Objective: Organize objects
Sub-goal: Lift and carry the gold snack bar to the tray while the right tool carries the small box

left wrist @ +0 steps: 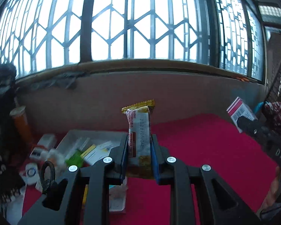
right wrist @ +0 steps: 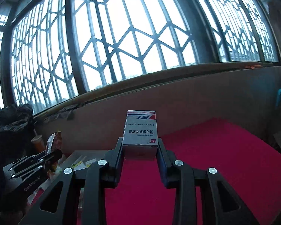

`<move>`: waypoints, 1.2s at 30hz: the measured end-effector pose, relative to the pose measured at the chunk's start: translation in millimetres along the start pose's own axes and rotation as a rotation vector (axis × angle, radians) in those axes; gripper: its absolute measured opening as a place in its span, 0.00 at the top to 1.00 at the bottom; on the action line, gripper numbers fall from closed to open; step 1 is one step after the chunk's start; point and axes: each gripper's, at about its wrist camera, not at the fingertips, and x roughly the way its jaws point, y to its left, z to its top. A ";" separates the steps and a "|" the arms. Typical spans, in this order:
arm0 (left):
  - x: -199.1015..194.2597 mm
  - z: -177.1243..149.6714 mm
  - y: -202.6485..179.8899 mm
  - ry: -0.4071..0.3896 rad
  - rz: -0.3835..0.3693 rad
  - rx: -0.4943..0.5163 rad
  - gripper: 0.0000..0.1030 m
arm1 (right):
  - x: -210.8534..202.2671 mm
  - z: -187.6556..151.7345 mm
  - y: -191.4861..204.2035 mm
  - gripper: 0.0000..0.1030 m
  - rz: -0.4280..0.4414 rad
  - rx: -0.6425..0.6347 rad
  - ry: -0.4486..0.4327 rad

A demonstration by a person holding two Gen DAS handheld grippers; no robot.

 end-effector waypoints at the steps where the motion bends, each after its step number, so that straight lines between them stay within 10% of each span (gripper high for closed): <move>1: -0.5 -6.7 11.1 0.002 0.011 -0.019 0.79 | 7.3 -7.8 14.1 0.66 0.009 -0.032 0.020; 23: -57.6 -52.7 190.2 -0.100 0.211 -0.408 0.79 | 45.9 -35.7 210.0 0.66 0.290 -0.363 0.148; 31: -45.3 -67.6 195.6 -0.048 0.250 -0.447 0.79 | 45.3 -43.4 193.9 0.66 0.298 -0.339 0.172; 36: -49.6 -14.1 154.6 -0.126 0.208 -0.309 0.79 | 14.3 6.9 151.9 0.66 0.257 -0.244 0.005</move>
